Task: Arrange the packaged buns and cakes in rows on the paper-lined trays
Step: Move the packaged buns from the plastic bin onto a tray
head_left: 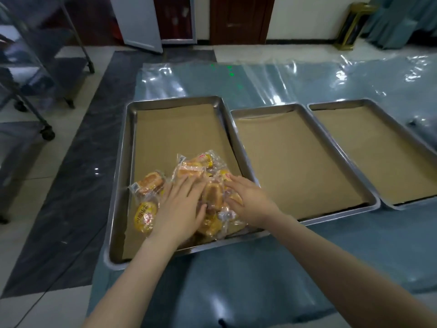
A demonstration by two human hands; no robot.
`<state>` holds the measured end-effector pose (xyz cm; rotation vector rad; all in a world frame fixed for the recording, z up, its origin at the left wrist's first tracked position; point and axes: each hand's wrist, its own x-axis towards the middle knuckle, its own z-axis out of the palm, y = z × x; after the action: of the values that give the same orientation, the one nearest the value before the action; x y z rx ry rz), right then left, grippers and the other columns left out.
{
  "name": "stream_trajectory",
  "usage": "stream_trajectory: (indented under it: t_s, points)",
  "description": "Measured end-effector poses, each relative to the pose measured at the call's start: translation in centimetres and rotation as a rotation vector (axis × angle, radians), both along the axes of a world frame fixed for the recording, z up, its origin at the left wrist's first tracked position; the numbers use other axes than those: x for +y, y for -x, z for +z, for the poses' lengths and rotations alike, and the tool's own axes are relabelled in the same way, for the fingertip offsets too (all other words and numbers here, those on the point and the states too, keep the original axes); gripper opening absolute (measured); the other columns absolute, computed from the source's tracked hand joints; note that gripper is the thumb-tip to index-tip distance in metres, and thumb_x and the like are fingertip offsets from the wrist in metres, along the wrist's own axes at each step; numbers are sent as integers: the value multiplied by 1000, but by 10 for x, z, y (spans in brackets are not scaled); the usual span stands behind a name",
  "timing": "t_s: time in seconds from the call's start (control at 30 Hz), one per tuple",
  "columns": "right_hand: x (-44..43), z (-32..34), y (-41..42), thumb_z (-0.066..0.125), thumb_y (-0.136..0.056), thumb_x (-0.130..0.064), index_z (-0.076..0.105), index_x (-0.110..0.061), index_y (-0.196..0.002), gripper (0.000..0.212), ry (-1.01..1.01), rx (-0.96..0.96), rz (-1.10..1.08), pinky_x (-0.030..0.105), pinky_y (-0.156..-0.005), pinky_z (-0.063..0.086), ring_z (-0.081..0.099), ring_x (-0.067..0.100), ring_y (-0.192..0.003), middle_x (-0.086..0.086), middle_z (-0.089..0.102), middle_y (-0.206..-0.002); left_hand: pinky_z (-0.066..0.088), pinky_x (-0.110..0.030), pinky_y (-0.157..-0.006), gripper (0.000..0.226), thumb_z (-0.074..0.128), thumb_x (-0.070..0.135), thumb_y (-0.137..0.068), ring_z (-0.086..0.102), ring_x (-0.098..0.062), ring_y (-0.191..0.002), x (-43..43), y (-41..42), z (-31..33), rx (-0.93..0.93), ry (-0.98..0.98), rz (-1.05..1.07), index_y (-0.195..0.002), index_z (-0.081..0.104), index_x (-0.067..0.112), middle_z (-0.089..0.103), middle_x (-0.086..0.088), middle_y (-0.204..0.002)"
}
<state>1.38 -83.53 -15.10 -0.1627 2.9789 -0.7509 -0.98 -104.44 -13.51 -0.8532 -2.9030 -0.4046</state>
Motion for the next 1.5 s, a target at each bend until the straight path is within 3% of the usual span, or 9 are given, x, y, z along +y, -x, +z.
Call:
stream_trajectory:
  t_s: [0.1, 0.2, 0.43, 0.67, 0.93, 1.07, 1.17, 1.27, 1.5]
  points:
    - [41, 22, -22, 51, -95, -36, 45, -24, -139, 46, 39, 25, -9, 32, -109, 32, 38, 18, -133, -2, 38, -149, 6, -38, -113, 56, 51, 37, -90, 22, -20, -140, 34, -21, 18, 58, 41, -20, -142, 33, 29, 31, 2, -151]
    - [94, 45, -47, 54, -94, -34, 49, -24, -135, 43, 34, 75, 15, 27, -106, 30, 42, 20, -130, 1, 42, -146, 18, -44, -112, 51, 55, 28, -89, 28, -24, -138, 82, -46, 35, 110, 45, -40, -138, 44, 21, 38, -4, -147]
    - [229, 98, -107, 54, -94, -34, 53, -22, -133, 40, -85, 214, 64, 30, -108, 30, 41, 19, -130, 0, 48, -142, 7, -41, -115, 56, 49, 33, -93, 19, -21, -142, 209, -95, 74, 174, 61, -25, -145, 32, 24, 24, -2, -154]
    - [330, 139, -109, 50, -96, -34, 50, -22, -135, 41, -134, 251, 96, 27, -106, 30, 37, 14, -131, -4, 46, -142, 6, -37, -115, 59, 40, 40, -94, 18, -16, -142, 299, -100, 113, 265, 79, -45, -148, 19, 30, 17, 3, -156]
    - [435, 171, -86, 52, -94, -37, 55, -26, -128, 36, -217, 371, 22, 30, -104, 36, 44, 13, -127, -7, 53, -135, 34, -44, -105, 55, 66, 23, -83, 50, -24, -124, 407, -62, 156, 375, -49, -119, -135, 48, 16, 53, -4, -135]
    - [505, 183, -87, 56, -93, -32, 60, -24, -123, 32, -249, 394, -26, 18, -101, 28, 45, 12, -125, -7, 56, -131, 41, -45, -98, 51, 72, 18, -78, 59, -26, -113, 472, -48, 160, 369, -117, -174, -126, 57, 13, 61, -5, -125]
    - [561, 191, -91, 57, -92, -30, 61, -22, -122, 31, -232, 385, -72, 13, -95, 25, 47, 11, -121, -6, 57, -129, 46, -43, -91, 40, 59, 26, -82, 63, -25, -106, 519, -47, 162, 369, -157, -201, -120, 62, 12, 65, -5, -118]
    - [623, 195, -93, 57, -92, -31, 61, -25, -123, 31, -266, 394, -44, 12, -96, 23, 46, 10, -122, -8, 56, -131, 48, -42, -90, 47, 40, 34, -83, 64, -23, -103, 571, -48, 159, 364, -156, -225, -116, 65, 13, 66, -3, -114]
    - [786, 197, -102, 51, -91, -40, 60, -35, -120, 30, -227, 343, 44, 18, -94, 33, 47, 3, -117, -17, 56, -127, 41, -35, -94, 43, 41, 30, -84, 63, -23, -101, 708, -69, 140, 304, -255, -98, -114, 65, 12, 67, -3, -111]
